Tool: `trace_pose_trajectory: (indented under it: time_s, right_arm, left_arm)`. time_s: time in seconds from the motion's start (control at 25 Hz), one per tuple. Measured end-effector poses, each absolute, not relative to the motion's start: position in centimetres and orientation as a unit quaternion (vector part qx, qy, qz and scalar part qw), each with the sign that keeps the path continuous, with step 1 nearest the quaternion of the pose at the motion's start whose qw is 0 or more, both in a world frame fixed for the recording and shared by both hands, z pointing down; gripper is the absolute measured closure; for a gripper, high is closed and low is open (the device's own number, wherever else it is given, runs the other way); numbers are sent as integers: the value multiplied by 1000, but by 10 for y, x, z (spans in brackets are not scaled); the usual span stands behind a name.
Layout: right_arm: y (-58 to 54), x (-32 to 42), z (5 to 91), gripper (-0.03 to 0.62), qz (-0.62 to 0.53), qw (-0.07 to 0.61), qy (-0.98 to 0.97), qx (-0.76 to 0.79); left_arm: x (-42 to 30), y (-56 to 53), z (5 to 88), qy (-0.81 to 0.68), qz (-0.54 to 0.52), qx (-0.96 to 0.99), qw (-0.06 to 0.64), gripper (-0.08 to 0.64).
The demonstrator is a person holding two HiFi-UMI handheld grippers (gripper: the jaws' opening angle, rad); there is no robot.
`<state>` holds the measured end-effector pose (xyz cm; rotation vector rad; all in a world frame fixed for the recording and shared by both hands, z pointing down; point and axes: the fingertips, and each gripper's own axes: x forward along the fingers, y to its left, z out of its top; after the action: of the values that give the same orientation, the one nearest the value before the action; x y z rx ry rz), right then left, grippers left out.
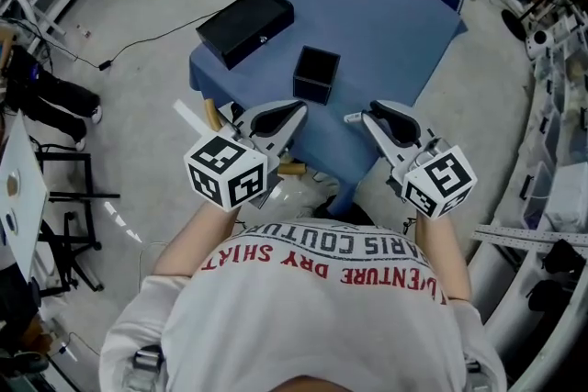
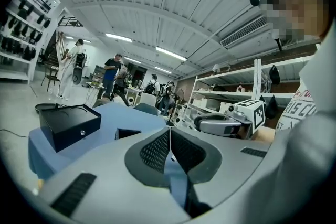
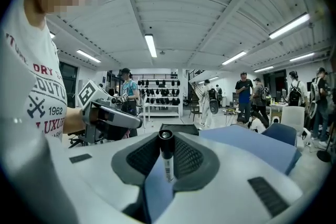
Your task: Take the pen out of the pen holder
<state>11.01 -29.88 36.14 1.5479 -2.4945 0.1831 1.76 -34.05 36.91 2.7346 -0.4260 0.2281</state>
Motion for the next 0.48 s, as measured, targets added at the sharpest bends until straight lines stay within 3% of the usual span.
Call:
trace_pose_trajectory:
  time_s: [0.48]
  right_arm:
    - [-302,104,368,509,87,89,-844,522]
  left_arm:
    - [10,-349,381,-157,85,965,193,529]
